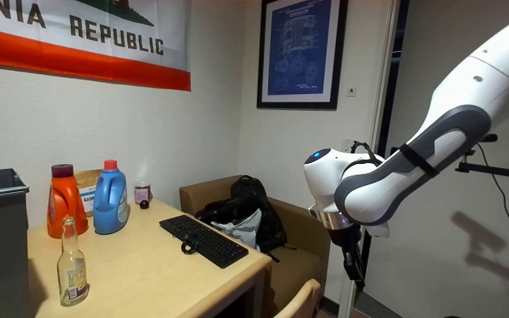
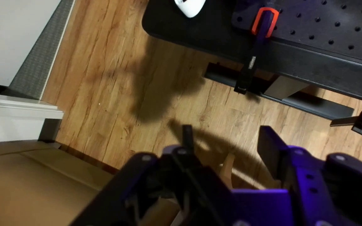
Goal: Push the chair under the table
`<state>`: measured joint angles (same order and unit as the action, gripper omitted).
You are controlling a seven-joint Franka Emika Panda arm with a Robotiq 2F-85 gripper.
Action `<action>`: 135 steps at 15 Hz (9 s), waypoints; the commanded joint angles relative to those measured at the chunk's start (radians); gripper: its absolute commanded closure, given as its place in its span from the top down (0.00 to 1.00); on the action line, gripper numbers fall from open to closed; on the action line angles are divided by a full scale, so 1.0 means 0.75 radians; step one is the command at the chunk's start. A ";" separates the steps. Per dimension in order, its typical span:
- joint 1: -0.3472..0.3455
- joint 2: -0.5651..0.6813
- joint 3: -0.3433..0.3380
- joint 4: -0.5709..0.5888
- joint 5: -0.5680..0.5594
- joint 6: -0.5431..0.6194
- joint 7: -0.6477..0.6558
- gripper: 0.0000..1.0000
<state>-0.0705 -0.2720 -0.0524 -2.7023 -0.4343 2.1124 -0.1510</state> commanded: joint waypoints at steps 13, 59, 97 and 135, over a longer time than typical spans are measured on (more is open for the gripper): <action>0.022 0.085 0.074 0.037 -0.097 0.023 0.110 0.99; 0.041 0.545 -0.107 -0.105 -0.978 1.057 0.952 0.00; 0.195 0.663 0.065 0.198 -0.263 0.610 0.745 0.00; 0.247 0.969 -0.015 0.683 -0.269 0.431 0.627 0.00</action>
<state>0.0978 0.3653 -0.0501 -2.3084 -0.6042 2.3669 0.3069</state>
